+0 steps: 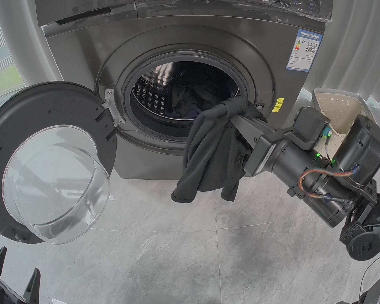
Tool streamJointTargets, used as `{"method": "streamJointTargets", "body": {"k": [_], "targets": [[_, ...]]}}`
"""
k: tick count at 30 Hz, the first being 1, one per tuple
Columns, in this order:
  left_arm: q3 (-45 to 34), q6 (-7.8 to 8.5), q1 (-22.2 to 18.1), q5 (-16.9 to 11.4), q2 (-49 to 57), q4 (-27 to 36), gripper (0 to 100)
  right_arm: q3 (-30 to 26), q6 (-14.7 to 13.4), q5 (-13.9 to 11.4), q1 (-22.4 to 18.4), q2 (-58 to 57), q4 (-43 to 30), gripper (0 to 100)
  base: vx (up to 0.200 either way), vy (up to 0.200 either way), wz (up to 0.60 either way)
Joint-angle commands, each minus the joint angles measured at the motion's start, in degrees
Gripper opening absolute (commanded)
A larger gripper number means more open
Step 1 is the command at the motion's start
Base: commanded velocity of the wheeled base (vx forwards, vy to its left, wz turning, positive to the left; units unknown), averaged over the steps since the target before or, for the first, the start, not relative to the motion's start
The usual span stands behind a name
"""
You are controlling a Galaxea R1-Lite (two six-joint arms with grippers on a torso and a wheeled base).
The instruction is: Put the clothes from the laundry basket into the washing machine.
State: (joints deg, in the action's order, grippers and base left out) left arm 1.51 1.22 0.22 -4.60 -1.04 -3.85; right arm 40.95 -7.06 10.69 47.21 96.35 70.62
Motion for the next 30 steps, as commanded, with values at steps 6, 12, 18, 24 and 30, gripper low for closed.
{"method": "streamJointTargets", "body": {"k": [6, 12, 18, 24, 30], "targets": [[6.49, -2.19, 2.07, -14.21, -19.44, -5.20, 100, 9.41, -0.24, -0.06, 1.39, 7.62, 0.75, 0, 0.000, 0.000, 0.00], [8.77, -0.78, 4.79, -20.01, -38.34, -15.75, 100, 10.47, -0.15, -0.41, 1.74, 7.71, 0.92, 0, 0.000, 0.000, 0.00], [10.35, -0.34, 11.82, -19.75, -55.65, -29.02, 100, 10.73, -0.15, -1.11, 1.92, 7.27, 0.57, 0, 0.000, 0.000, 0.00], [14.13, -0.78, 17.36, -18.26, -67.61, -36.31, 100, 12.31, -0.15, -1.37, 1.83, 7.36, 0.31, 0, 0.000, 0.000, 0.00], [18.35, -1.31, 20.43, -17.29, -75.78, -37.28, 100, 13.02, -0.15, -1.37, 1.92, 7.44, 0.13, 0, 0.000, 0.000, 0.00]]}}
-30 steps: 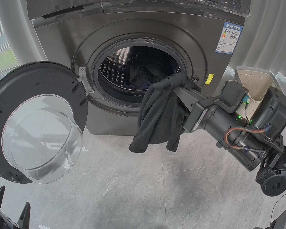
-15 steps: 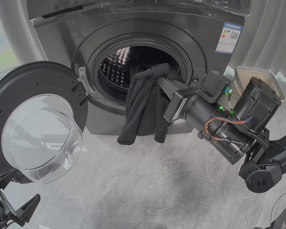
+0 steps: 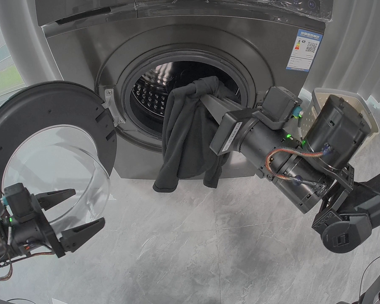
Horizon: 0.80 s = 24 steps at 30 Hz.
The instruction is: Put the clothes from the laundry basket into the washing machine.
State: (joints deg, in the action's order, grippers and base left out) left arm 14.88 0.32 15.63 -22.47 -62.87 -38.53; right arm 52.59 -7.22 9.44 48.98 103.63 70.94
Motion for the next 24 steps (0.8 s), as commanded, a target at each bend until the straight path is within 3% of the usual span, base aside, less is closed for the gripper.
{"method": "streamJointTargets", "body": {"k": [1, 10, 15, 24], "targets": [[5.51, -0.40, 5.29, 0.58, -15.18, -2.77, 100, 1.37, 0.01, -0.12, 0.06, 0.17, -0.19, 0, 0.000, 0.000, 0.00], [11.92, -0.67, 6.08, 0.41, -28.19, -11.65, 100, 1.37, 0.01, -0.12, 0.24, 0.25, -0.19, 0, 0.000, 0.000, 0.00], [14.56, -1.72, 8.01, 0.41, -33.02, -12.71, 100, 1.37, 0.01, -0.03, 0.24, 0.25, -0.10, 0, 0.000, 0.000, 0.00], [19.83, -2.16, 9.42, 0.32, -41.11, -17.72, 100, 1.20, 0.01, -0.03, 0.32, 0.25, 0.08, 0, 0.000, 0.000, 0.00]]}}
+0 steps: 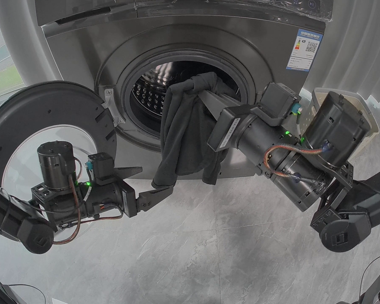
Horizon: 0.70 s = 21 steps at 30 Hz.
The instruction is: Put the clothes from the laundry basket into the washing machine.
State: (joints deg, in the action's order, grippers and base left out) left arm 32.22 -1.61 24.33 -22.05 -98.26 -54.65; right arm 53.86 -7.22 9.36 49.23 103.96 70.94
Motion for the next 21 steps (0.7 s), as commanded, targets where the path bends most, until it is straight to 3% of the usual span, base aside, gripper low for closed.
{"method": "streamJointTargets", "body": {"k": [1, 18, 19, 21], "targets": [[2.85, -0.24, 0.72, -0.18, -6.60, -2.30, 100, -0.07, 0.01, 0.13, 0.08, -0.07, 0.17, 0, 0.000, 0.000, 0.00], [9.97, -0.32, 1.07, 0.26, -15.83, -8.63, 100, -0.24, -0.08, 0.22, 0.78, -0.07, 0.52, 0, 0.000, 0.000, 0.00], [10.14, -0.24, 0.98, 0.34, -16.70, -10.21, 0, -0.33, 0.01, 0.22, 0.78, -0.07, 0.61, 0, 0.000, 0.000, 0.00], [9.97, -0.24, 0.98, 0.34, -16.79, -11.00, 0, -0.42, -0.08, 0.22, 0.78, -0.07, 0.61, 0, 0.000, 0.000, 0.00]]}}
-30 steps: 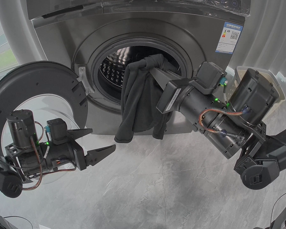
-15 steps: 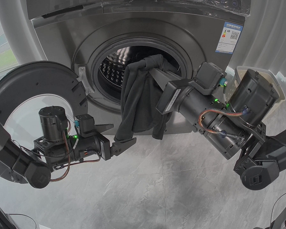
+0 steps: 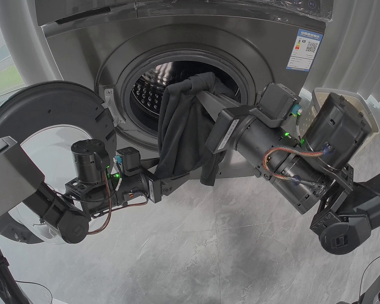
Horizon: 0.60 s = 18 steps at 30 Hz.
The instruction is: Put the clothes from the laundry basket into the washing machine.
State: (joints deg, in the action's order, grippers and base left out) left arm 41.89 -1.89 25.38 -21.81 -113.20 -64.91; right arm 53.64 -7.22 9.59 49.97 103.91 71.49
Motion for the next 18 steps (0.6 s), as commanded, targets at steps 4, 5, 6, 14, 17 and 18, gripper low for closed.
{"method": "streamJointTargets", "body": {"k": [4, 5, 6, 14, 17, 18], "targets": [[-0.23, 0.04, -0.07, 0.10, -1.41, -1.35, 0, -0.20, 0.01, 0.07, 0.04, -0.03, 0.06, 0, 0.000, 0.000, 0.00], [-1.28, 0.04, 0.02, 0.10, -0.88, -2.23, 0, -0.29, 0.01, 0.07, -0.05, 0.06, 0.15, 0, 0.000, 0.000, 0.00], [-1.90, 0.13, 0.11, 0.10, -0.44, -2.85, 0, -0.29, 0.01, 0.07, -0.05, 0.06, 0.15, 0, 0.000, 0.000, 0.00], [-9.19, 0.13, 1.78, 0.01, 5.01, -6.45, 0, -0.29, -0.08, 0.07, -0.93, 0.24, 0.23, 0, 0.000, 0.000, 0.00], [-10.51, 0.04, 2.22, 0.10, 5.98, -7.95, 0, -0.29, -0.08, 0.16, -1.01, 0.50, 0.32, 0, 0.000, 0.000, 0.00], [-11.21, -0.04, 2.57, 0.10, 6.85, -8.83, 0, -0.29, -0.08, 0.16, -1.01, 0.50, 0.23, 0, 0.000, 0.000, 0.00]]}}
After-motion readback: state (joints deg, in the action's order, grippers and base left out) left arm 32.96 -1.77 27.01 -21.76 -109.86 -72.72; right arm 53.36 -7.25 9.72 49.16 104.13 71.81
